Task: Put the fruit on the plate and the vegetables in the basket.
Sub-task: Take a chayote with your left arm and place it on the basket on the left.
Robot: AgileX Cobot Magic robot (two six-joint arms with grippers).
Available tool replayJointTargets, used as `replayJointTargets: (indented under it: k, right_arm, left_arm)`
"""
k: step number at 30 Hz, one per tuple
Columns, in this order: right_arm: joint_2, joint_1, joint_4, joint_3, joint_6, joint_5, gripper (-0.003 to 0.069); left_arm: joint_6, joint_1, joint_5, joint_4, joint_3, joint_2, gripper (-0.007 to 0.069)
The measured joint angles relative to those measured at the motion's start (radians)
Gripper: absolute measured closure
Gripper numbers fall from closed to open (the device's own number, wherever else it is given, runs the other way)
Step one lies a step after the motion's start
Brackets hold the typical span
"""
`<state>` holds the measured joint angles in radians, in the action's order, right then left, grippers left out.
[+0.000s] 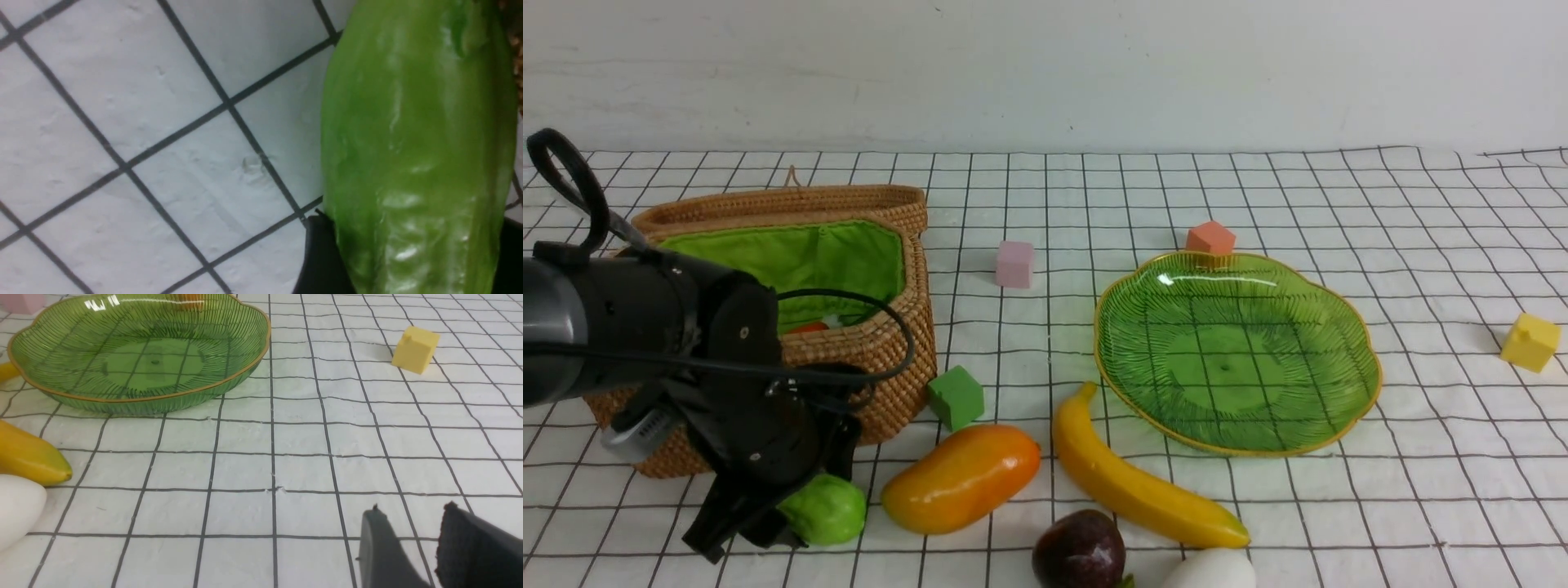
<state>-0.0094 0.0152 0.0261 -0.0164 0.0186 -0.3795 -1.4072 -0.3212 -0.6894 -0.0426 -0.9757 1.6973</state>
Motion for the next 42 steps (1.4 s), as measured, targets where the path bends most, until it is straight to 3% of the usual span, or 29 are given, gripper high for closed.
replayJointTargets:
  k: [12,20,28,35,42]
  right_arm:
    - [0.000,0.000,0.000,0.000,0.000,0.000,0.0421]
    - [0.000,0.000,0.000,0.000,0.000,0.000,0.0421]
    - [0.000,0.000,0.000,0.000,0.000,0.000,0.0421]
    - [0.000,0.000,0.000,0.000,0.000,0.000,0.0421]
    - [0.000,0.000,0.000,0.000,0.000,0.000,0.0421]
  left_arm:
    - [0.192,0.001,-0.158,0.162,0.006,-0.245,0.0176]
    - [0.209,0.045,-0.137,0.174,-0.080,-0.464,0.0176]
    - [0.269,0.242,-0.099,0.176,-0.335,-0.275,0.0176]
    - [0.326,0.265,-0.137,0.267,-0.484,-0.032,0.0167]
    - [0.422,0.265,-0.166,0.336,-0.561,0.009,0.0039]
